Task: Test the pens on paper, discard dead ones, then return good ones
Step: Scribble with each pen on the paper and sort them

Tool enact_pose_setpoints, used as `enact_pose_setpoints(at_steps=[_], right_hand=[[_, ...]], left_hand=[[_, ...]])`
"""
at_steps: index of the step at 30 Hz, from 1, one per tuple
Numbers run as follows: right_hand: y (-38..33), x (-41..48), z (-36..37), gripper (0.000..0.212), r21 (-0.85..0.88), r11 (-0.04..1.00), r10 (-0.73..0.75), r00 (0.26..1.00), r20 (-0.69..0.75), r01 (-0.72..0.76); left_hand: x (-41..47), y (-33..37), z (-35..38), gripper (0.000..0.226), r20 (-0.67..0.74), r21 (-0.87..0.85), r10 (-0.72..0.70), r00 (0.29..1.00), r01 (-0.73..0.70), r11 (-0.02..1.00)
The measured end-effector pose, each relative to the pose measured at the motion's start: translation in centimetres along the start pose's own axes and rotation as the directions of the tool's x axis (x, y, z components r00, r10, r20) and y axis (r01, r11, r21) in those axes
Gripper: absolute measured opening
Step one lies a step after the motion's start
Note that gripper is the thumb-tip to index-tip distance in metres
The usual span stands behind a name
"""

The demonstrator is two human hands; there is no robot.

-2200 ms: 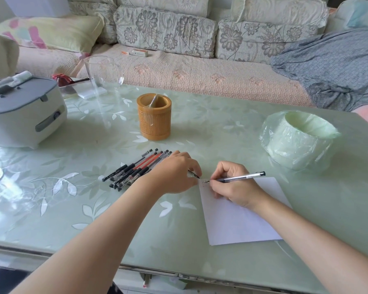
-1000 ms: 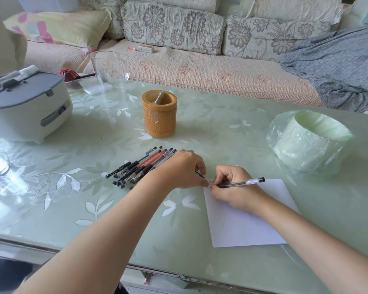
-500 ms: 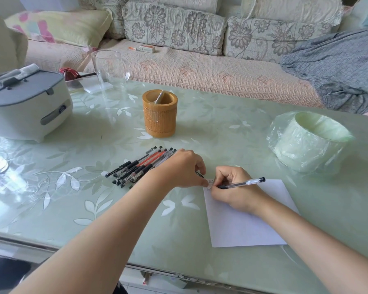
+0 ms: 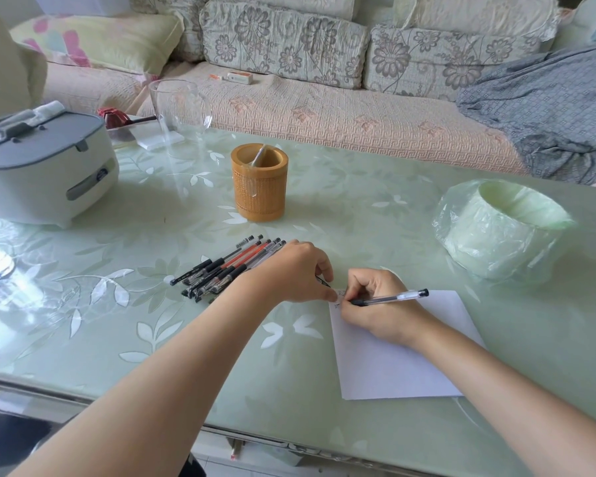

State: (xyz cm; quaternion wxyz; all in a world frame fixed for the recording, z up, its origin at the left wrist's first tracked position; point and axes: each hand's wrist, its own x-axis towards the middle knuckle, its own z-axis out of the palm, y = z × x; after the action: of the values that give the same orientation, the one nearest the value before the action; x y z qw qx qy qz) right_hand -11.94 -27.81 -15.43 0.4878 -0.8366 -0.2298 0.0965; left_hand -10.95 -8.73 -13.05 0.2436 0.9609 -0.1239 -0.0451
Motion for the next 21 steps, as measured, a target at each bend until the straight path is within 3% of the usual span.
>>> enact_pose_setpoints(at_steps=[17, 21], right_hand=[[-0.71, -0.24, -0.04, 0.017, -0.014, 0.999, 0.035, 0.999, 0.020, -0.035], [-0.66, -0.03, -0.26, 0.017, 0.143, 0.988, 0.070, 0.996, -0.063, -0.060]], left_hand=[[-0.20, 0.09, 0.09, 0.036, -0.013, 0.005, -0.005, 1.000, 0.005, 1.000], [-0.07, 0.02, 0.08, 0.036, -0.004, 0.016, 0.001, 1.000, 0.000, 1.000]])
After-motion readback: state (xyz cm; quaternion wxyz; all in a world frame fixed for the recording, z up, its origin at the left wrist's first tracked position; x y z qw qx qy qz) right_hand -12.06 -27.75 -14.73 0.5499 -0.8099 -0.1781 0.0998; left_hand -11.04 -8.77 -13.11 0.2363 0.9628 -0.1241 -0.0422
